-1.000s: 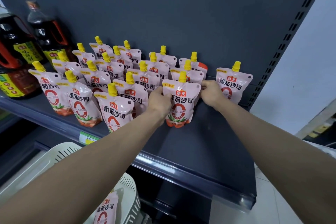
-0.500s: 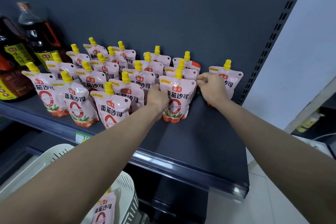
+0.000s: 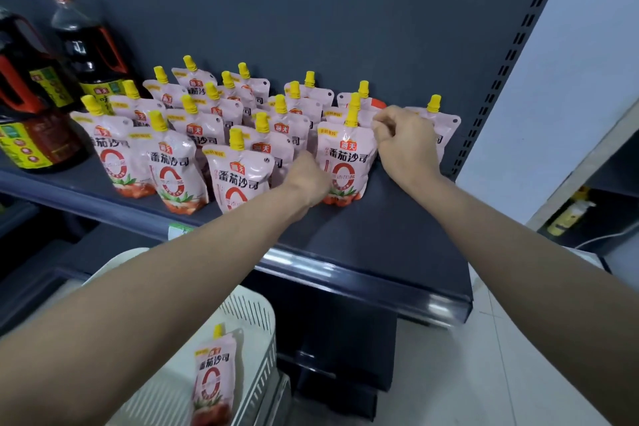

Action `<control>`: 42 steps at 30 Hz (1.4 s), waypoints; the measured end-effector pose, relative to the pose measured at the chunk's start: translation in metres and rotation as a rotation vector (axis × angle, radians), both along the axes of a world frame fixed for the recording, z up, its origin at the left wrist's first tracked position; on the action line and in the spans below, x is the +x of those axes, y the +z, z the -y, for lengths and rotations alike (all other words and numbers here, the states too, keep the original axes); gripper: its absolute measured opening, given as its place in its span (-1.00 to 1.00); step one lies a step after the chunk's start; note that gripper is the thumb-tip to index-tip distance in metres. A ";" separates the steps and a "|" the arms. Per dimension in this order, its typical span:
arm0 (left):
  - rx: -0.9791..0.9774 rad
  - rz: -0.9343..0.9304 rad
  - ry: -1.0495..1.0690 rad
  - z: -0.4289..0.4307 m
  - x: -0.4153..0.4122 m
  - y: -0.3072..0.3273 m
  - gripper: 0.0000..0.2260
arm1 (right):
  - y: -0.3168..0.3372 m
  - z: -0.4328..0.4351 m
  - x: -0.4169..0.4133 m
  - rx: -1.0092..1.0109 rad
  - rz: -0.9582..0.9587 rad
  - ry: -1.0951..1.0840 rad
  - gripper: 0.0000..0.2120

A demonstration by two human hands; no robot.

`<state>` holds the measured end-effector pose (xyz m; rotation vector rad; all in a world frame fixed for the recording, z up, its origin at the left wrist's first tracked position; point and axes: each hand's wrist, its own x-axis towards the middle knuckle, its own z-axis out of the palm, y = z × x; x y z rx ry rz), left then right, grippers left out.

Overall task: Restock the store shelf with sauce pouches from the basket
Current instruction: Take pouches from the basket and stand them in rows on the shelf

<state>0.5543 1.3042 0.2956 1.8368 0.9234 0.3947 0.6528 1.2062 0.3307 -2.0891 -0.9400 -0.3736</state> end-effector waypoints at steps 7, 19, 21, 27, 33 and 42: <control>0.035 -0.103 -0.287 -0.010 -0.101 0.011 -0.89 | -0.002 -0.006 -0.101 -0.012 0.001 0.184 -0.82; -0.082 -0.679 -0.415 -0.067 -0.250 -0.089 -0.72 | -0.125 -0.072 -0.232 -0.699 -0.211 0.404 -0.76; -0.149 -0.715 -0.511 -0.065 -0.261 -0.111 -0.67 | -0.153 -0.082 -0.241 -0.820 -0.286 0.411 -0.77; -0.326 -0.794 -0.818 -0.057 -0.282 -0.157 -0.64 | -0.224 -0.103 -0.254 -1.188 -0.352 0.404 -0.70; -0.200 -0.889 -0.975 -0.044 -0.286 -0.186 -0.54 | -0.258 -0.105 -0.256 -1.268 -0.475 0.346 -0.69; -0.006 -0.882 -1.129 -0.037 -0.282 -0.217 -0.70 | -0.284 -0.111 -0.252 -1.226 -0.577 0.294 -0.68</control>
